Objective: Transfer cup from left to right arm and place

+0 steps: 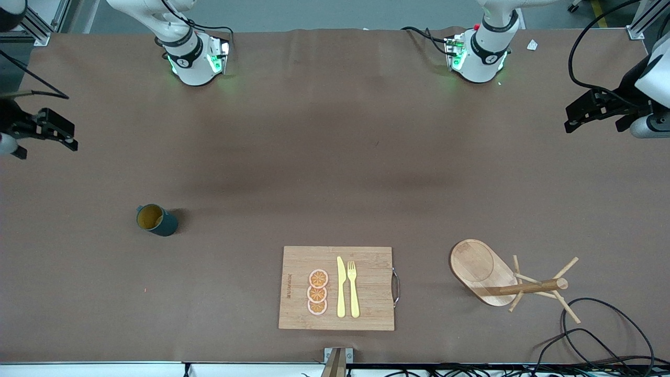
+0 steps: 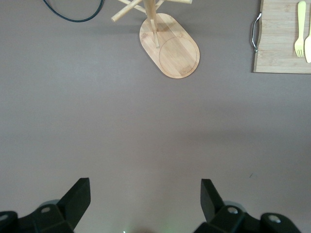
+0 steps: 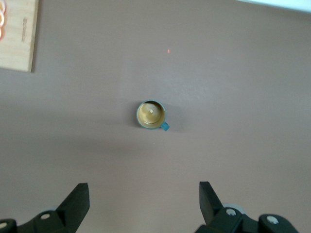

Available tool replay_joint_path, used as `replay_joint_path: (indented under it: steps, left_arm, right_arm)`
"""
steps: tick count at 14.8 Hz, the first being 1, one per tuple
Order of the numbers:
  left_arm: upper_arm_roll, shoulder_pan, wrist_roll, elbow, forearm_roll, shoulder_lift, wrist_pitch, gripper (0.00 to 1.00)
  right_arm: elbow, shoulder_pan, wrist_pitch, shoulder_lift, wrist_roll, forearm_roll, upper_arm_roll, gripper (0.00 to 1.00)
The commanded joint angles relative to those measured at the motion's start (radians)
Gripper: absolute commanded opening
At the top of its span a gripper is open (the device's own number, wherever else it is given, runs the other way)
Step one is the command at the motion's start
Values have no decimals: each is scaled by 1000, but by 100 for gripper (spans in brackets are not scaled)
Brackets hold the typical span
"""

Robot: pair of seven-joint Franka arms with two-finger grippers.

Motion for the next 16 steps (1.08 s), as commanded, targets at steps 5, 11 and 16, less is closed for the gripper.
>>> replay_joint_path:
  steps: [5, 11, 16]
  left_arm:
    - [-15, 4, -1, -31, 2, -22, 3, 100]
    - [-13, 4, 2, -18, 3, -10, 3, 100]
    - [-13, 7, 11, -12, 5, -10, 1, 100]
  right_arm:
    - [-42, -15, -6, -60, 112, 78, -5, 100]
    - [-40, -16, -2, -57, 106, 66, -3, 100]
    - [-35, -16, 3, -61, 105, 63, -5, 100]
